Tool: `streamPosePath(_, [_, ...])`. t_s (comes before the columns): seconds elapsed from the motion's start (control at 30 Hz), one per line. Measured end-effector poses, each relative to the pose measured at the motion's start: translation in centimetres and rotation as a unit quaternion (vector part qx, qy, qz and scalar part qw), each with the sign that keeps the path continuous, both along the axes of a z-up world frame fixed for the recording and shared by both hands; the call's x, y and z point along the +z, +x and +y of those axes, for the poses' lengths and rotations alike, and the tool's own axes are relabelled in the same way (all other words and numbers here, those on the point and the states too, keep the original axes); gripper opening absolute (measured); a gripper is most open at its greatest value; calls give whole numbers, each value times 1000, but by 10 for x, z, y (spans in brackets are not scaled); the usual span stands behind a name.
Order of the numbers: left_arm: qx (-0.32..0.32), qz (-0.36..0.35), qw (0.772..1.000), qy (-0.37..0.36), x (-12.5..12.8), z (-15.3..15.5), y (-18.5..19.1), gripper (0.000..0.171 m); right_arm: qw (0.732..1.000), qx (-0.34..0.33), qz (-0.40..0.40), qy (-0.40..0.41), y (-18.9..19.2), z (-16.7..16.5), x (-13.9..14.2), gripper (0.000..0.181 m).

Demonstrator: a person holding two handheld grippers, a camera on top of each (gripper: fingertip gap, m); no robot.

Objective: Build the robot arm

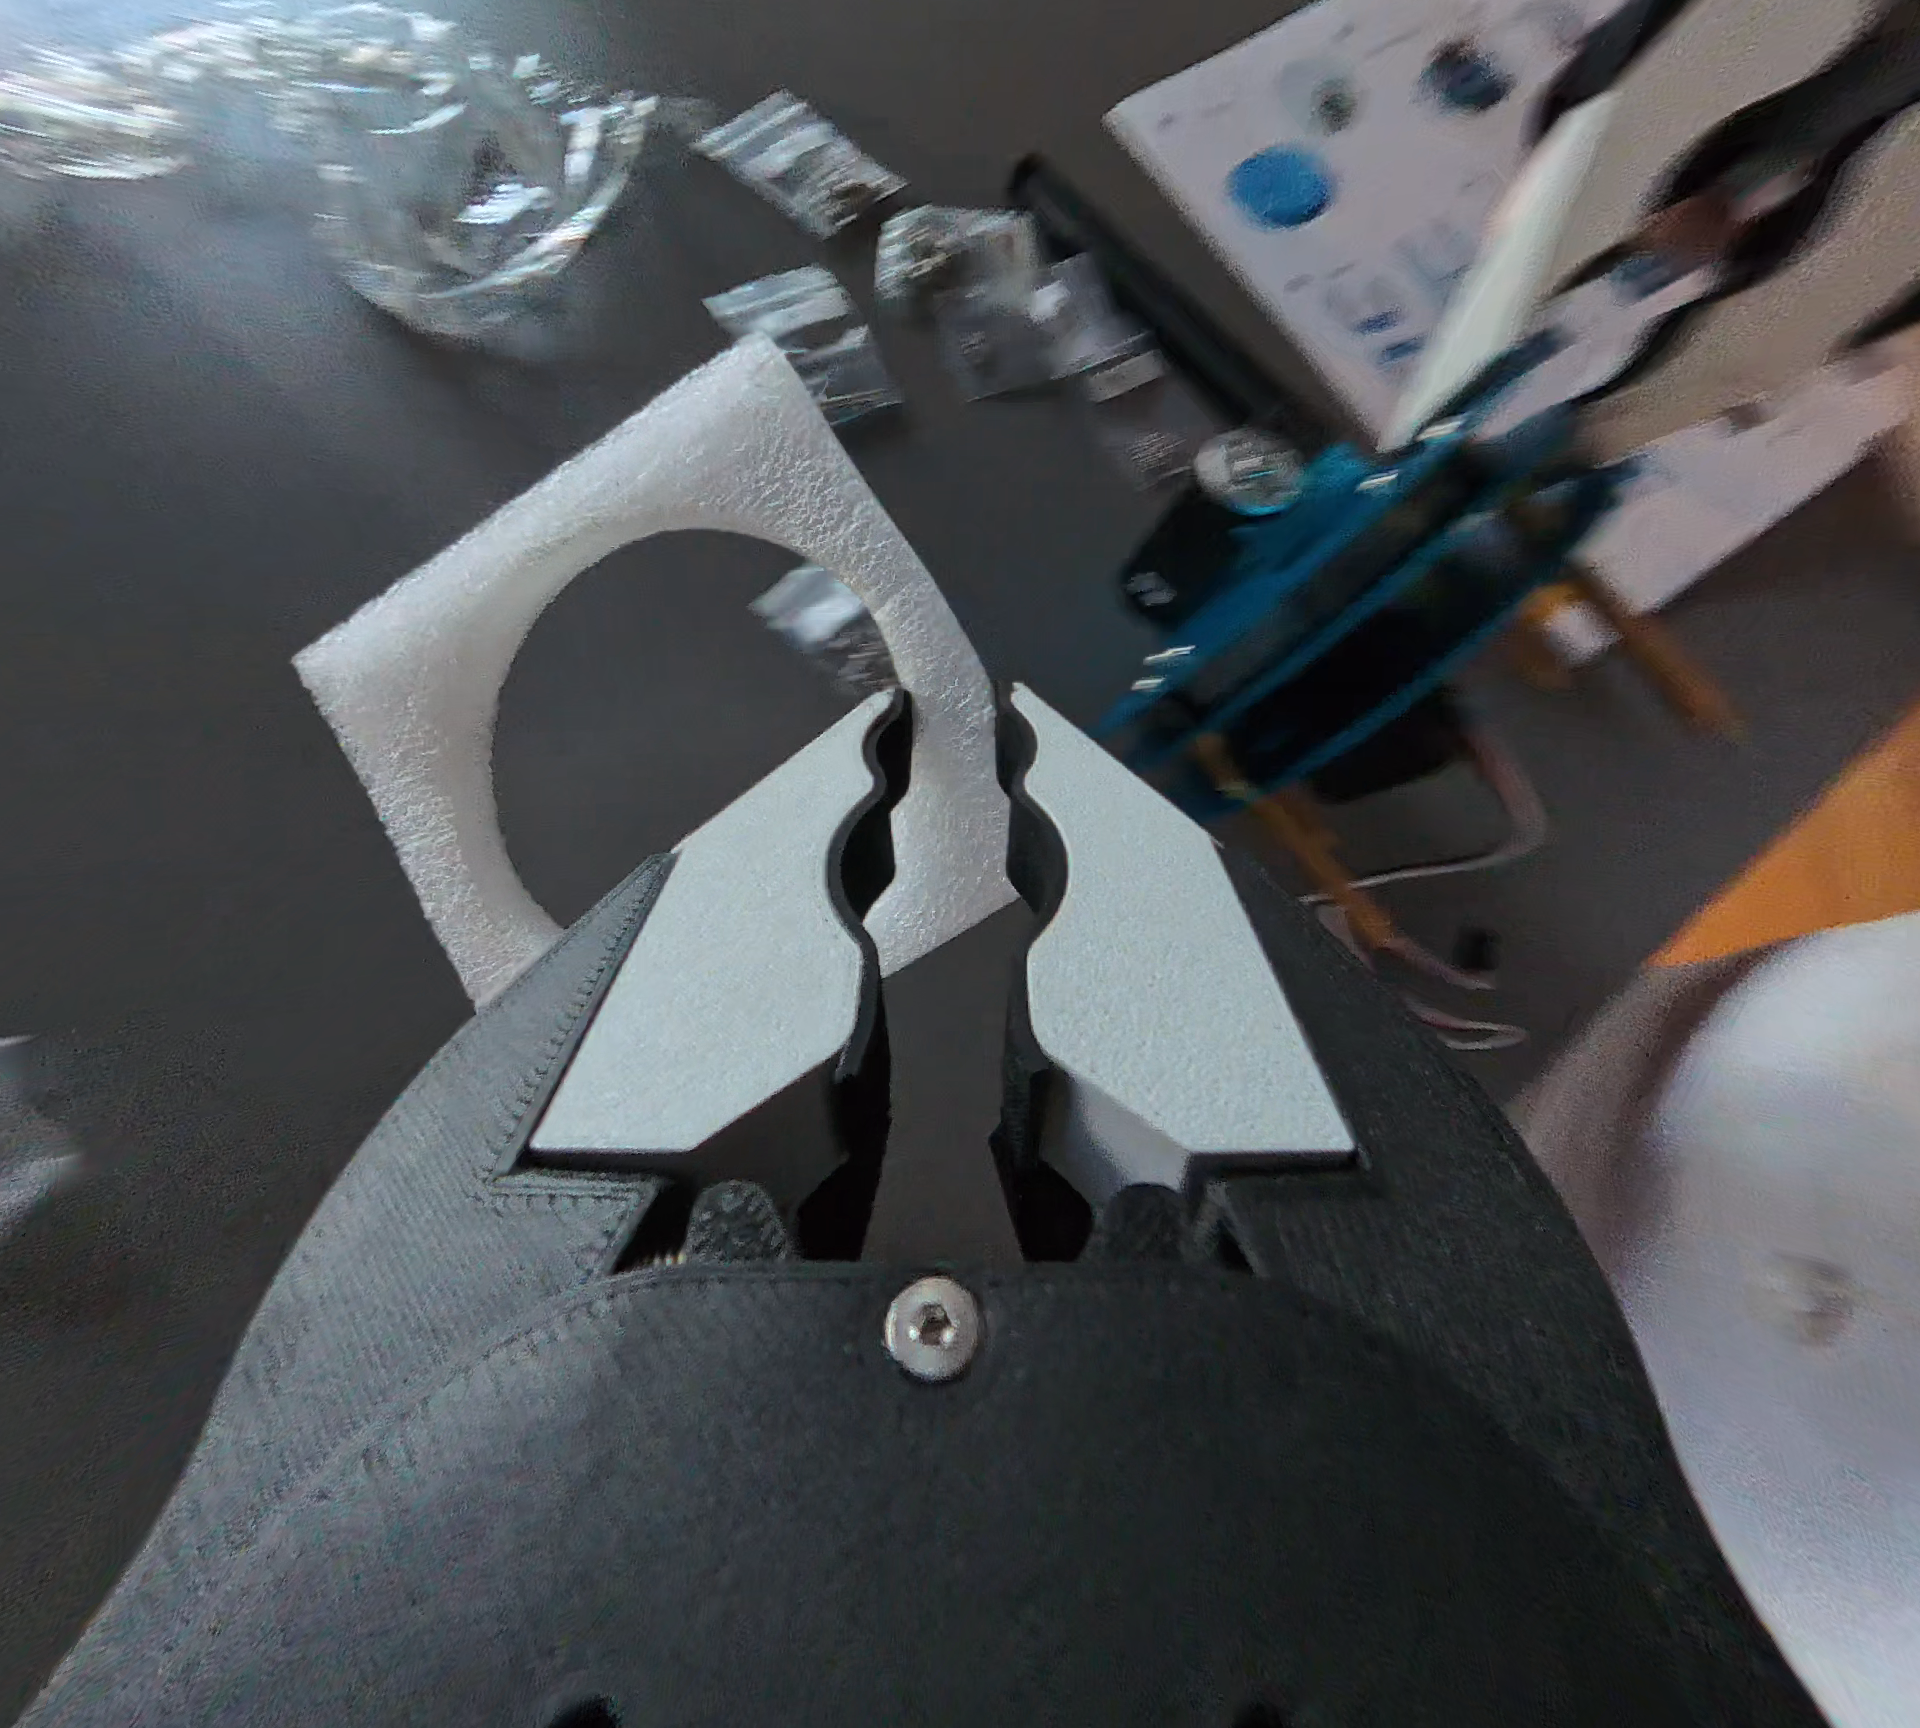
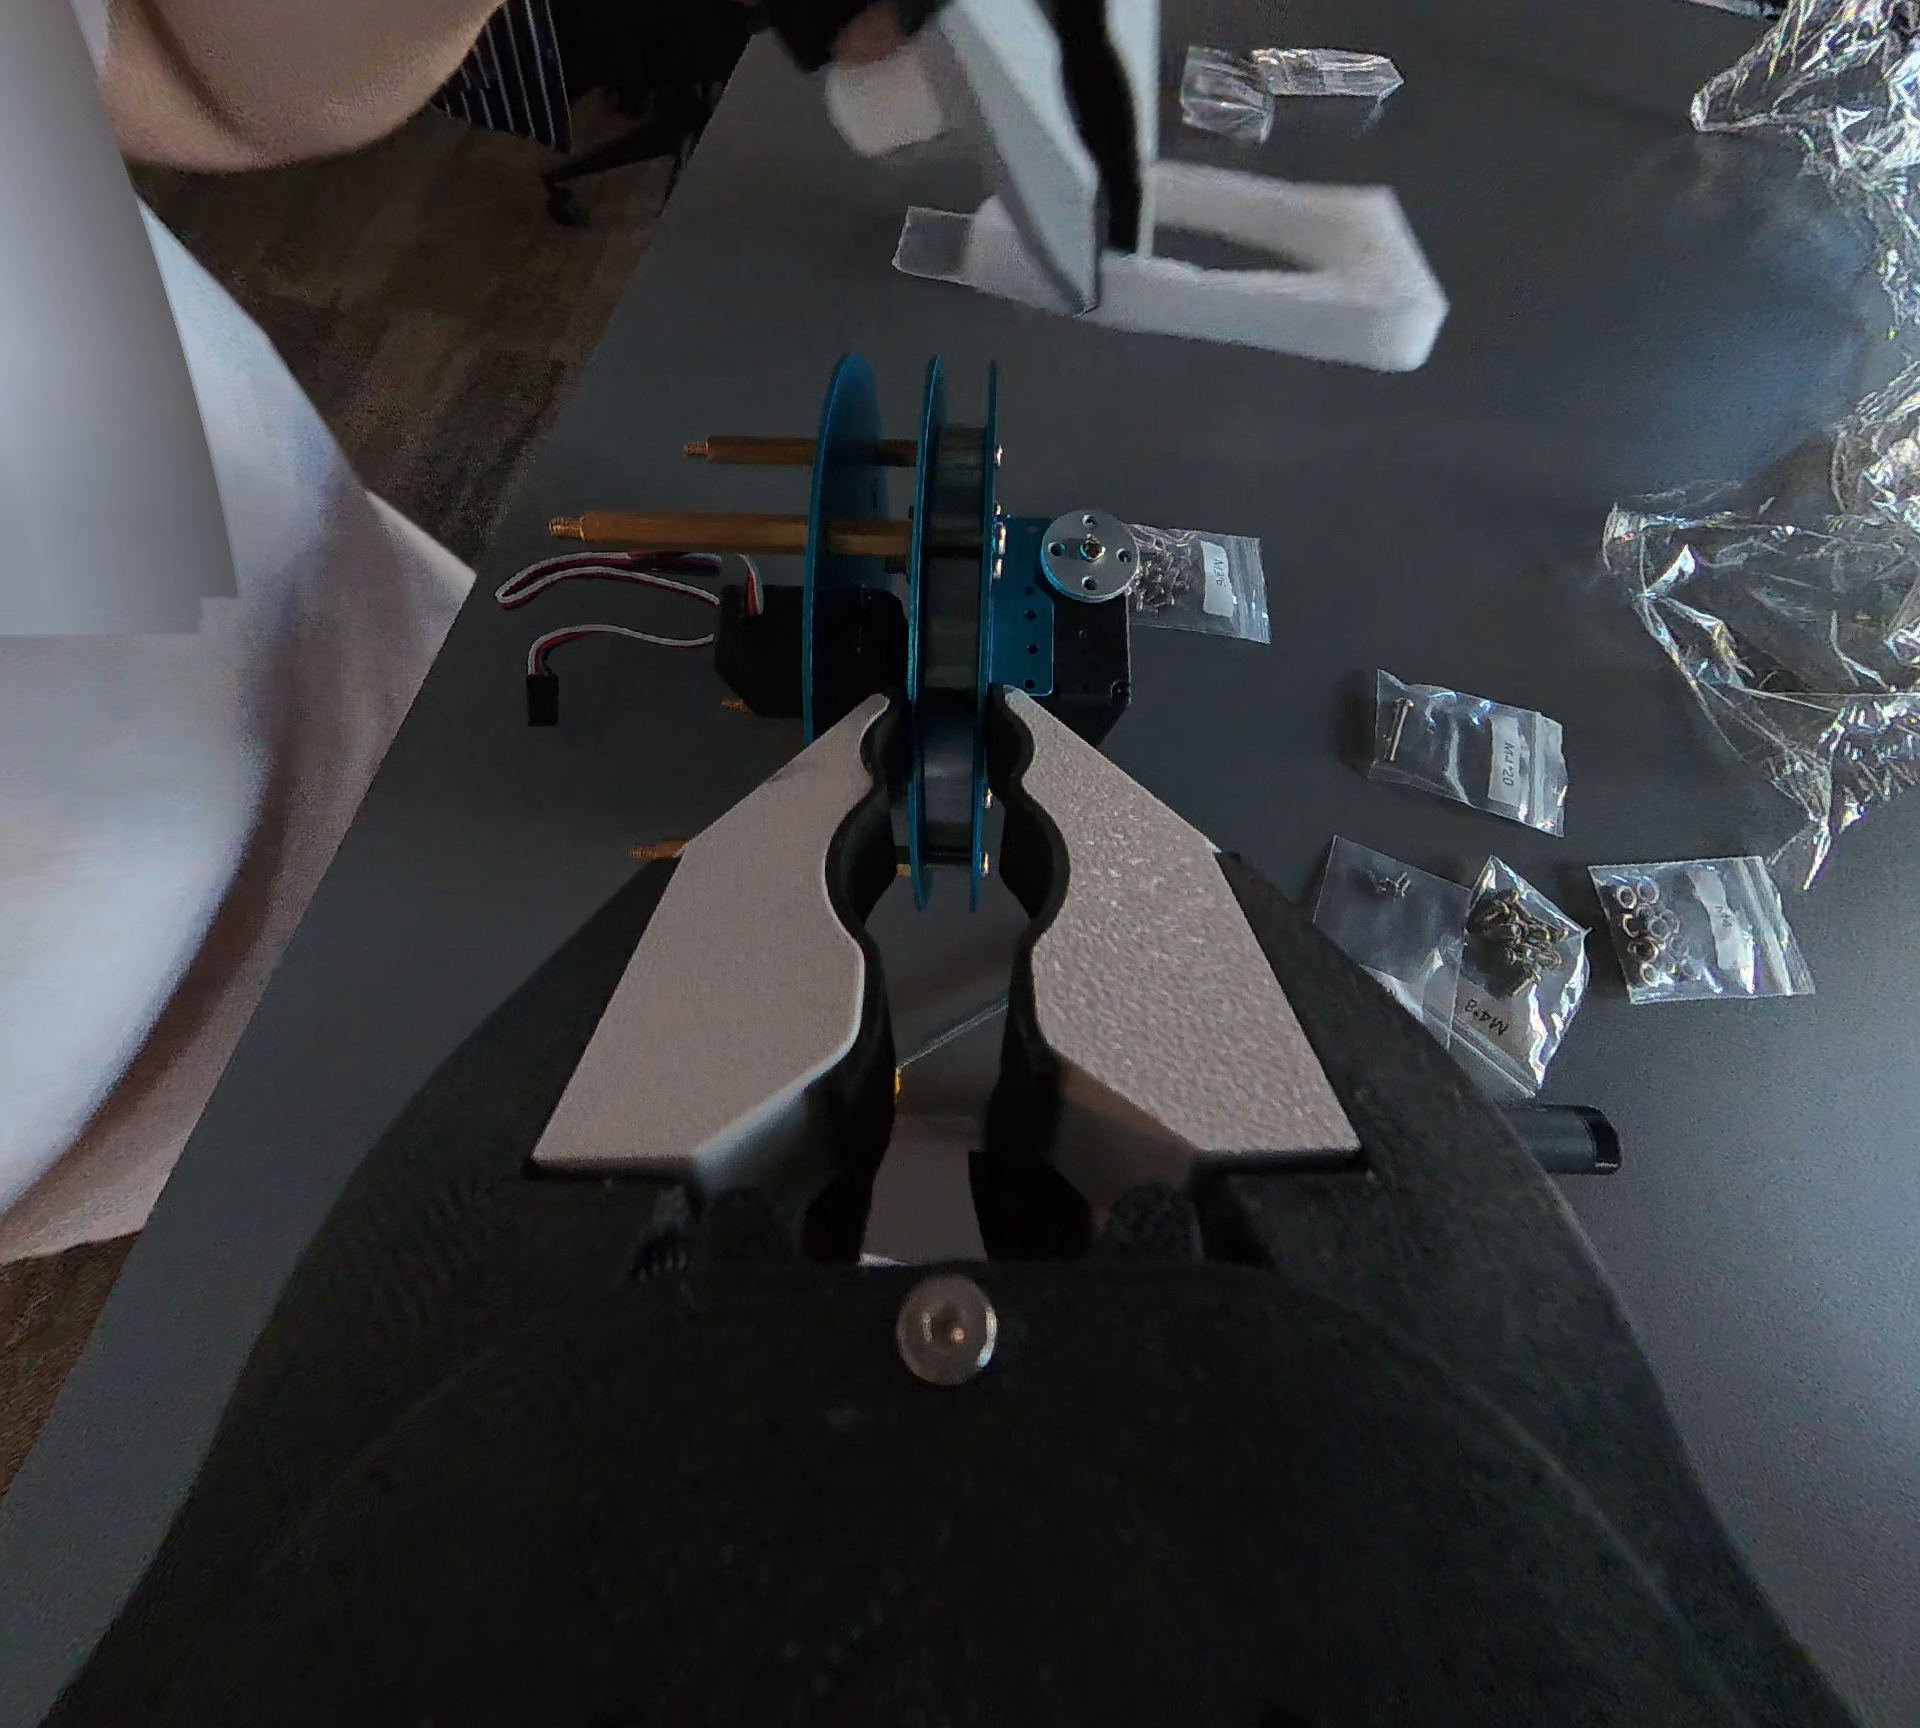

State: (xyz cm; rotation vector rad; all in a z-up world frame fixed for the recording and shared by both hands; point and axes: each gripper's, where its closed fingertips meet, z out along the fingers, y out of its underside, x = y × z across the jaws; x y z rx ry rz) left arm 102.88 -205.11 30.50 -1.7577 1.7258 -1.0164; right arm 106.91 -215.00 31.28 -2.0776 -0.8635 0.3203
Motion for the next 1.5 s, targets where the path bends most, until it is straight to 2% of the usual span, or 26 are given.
streamPosePath(0.03, [-1, -19, 999, -45, 4, -12, -2, 14, 1000, 1, 4, 1, 0, 1, 0, 13])
streamPosePath(0.1, [19, -59, 992, -111, 10, -17, -4, 14, 1000, 2, 15, 0, 1, 3, 0, 12])
streamPosePath(0.2, [44, -53, 982, -177, -10, -16, -15, 13, 1000, 3, 23, -2, 2, 3, 0, 12])
streamPosePath(0.3, [87, -28, 987, -132, -37, 0, -34, 14, 1000, 6, 22, 0, 2, 3, 0, 12])
streamPosePath(0.47, [110, 10, 993, -49, -54, 40, -64, 14, 1000, 9, 14, 4, 0, 3, 1, 12])
streamPosePath(0.57, [100, 23, 994, -29, -48, 71, -77, 14, 1000, 10, 11, 3, 0, 3, 1, 13])
streamPosePath(0.67, [83, 15, 994, -64, -30, 87, -76, 14, 1000, 9, 14, 2, 0, 3, 1, 13])
streamPosePath(0.8, [62, 29, 993, -99, -21, 65, -61, 14, 1000, 9, 15, 2, 1, 3, 0, 12])
streamPosePath(0.93, [82, 76, 993, -35, -53, 38, -55, 14, 1000, 12, 5, 4, 1, 1, 0, 12])
streamPosePath(1.03, [71, 89, 993, -22, -72, 15, -49, 15, 1000, 12, 4, 5, 0, 1, 0, 13])
streamPosePath(1.1, [74, 81, 994, -11, -73, 11, -45, 17, 1000, 12, 6, 5, 0, 1, 0, 13])
streamPosePath(1.13, [75, 79, 994, -13, -72, 9, -44, 25, 1000, 11, 8, 5, 0, 2, 0, 12])
streamPosePath(1.17, [71, 79, 994, -24, -71, 5, -43, 43, 1000, 10, 10, 4, 0, 2, 0, 12])
streamPosePath(1.2, [58, 76, 995, -41, -66, 0, -44, 57, 1000, 10, 13, 4, 1, 2, 0, 13])
streamPosePath(1.23, [45, 65, 996, -52, -57, -4, -47, 58, 1000, 9, 15, 4, 1, 2, 0, 13])
streamPosePath(1.33, [-18, -40, 999, -12, -8, -7, -48, 43, 1000, 9, 24, 7, 1, 3, 0, 12])
streamPosePath(1.37, [-65, -85, 994, 20, 7, -13, -44, 36, 1000, 10, 25, 7, 2, 3, 0, 12])
streamPosePath(1.4, [-108, -118, 986, 55, 16, -20, -39, 38, 1000, 10, 26, 7, 2, 3, 0, 12])
streamPosePath(1.43, [-138, -133, 978, 86, 17, -23, -32, 43, 1000, 9, 28, 7, 2, 3, 0, 12])
streamPosePath(1.5, [-211, -133, 965, 80, 12, -41, -22, 45, 999, 9, 29, 10, 1, 3, 0, 12])
